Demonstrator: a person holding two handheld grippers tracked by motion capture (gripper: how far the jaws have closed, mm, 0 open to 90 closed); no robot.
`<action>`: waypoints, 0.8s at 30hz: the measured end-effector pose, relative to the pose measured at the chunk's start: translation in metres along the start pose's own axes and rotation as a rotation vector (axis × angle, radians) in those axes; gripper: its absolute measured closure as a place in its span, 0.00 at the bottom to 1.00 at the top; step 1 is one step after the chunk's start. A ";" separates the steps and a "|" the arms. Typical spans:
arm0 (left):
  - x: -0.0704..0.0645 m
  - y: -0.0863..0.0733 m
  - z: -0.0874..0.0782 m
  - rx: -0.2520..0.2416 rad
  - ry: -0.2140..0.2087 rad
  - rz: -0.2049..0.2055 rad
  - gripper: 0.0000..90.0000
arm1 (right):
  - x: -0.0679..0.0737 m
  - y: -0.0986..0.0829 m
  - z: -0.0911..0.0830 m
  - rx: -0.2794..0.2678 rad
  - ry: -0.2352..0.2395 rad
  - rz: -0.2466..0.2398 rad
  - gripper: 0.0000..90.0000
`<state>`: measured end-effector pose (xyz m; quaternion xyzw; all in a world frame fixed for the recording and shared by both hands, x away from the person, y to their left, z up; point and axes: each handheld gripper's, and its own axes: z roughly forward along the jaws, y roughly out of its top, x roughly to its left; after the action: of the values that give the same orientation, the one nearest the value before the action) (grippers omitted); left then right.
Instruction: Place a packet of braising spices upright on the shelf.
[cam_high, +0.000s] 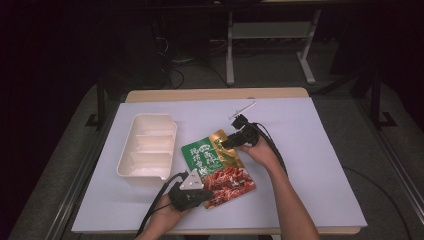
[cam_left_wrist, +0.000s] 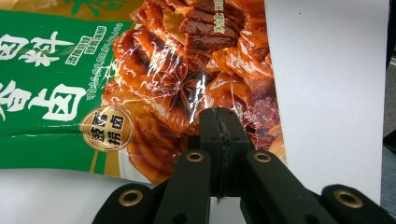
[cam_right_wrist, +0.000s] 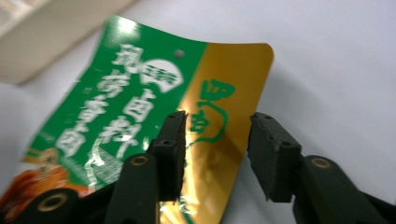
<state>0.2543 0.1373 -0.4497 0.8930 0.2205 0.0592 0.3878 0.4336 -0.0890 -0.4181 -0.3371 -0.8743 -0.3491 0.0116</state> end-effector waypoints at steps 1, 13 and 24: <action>0.000 0.000 0.000 0.000 0.000 0.000 1.00 | 0.000 0.000 0.000 0.000 0.000 0.000 0.64; -0.001 0.000 0.000 -0.004 0.008 0.012 1.00 | 0.005 0.001 0.010 0.038 0.045 -0.025 0.70; -0.001 0.000 0.000 -0.005 0.009 0.013 1.00 | -0.001 -0.001 0.015 0.055 0.102 -0.025 0.86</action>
<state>0.2536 0.1375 -0.4499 0.8932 0.2160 0.0664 0.3887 0.4374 -0.0806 -0.4302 -0.3073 -0.8860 -0.3416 0.0613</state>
